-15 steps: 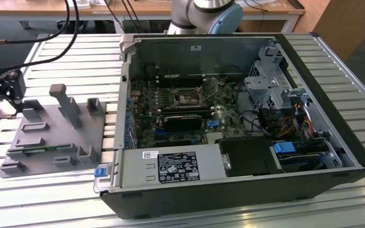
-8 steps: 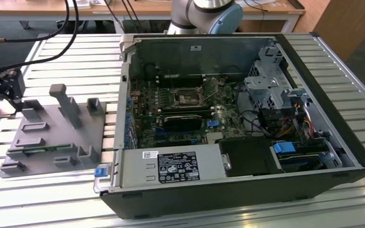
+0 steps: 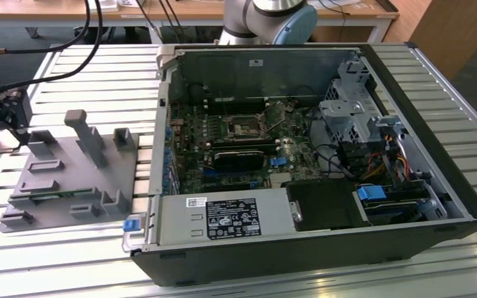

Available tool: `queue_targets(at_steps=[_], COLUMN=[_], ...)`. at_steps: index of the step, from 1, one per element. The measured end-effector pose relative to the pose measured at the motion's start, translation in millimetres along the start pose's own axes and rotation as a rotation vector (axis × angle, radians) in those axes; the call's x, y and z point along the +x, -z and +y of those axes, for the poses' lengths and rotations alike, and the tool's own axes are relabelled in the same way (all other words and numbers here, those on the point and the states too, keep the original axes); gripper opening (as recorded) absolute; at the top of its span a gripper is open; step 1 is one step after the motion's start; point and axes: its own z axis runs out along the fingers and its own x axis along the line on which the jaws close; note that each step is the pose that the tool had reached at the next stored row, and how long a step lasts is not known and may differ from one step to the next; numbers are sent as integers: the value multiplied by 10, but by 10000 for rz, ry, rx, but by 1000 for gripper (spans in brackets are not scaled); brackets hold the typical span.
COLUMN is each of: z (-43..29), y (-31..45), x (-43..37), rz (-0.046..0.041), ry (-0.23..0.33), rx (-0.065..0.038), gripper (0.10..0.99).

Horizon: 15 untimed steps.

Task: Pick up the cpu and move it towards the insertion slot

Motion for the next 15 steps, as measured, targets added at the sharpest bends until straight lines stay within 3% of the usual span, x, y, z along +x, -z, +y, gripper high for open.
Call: queue_targets(at_steps=[15], z=[1], y=[36], x=[1], rz=[2], ry=[0], rx=[1], gripper=[541])
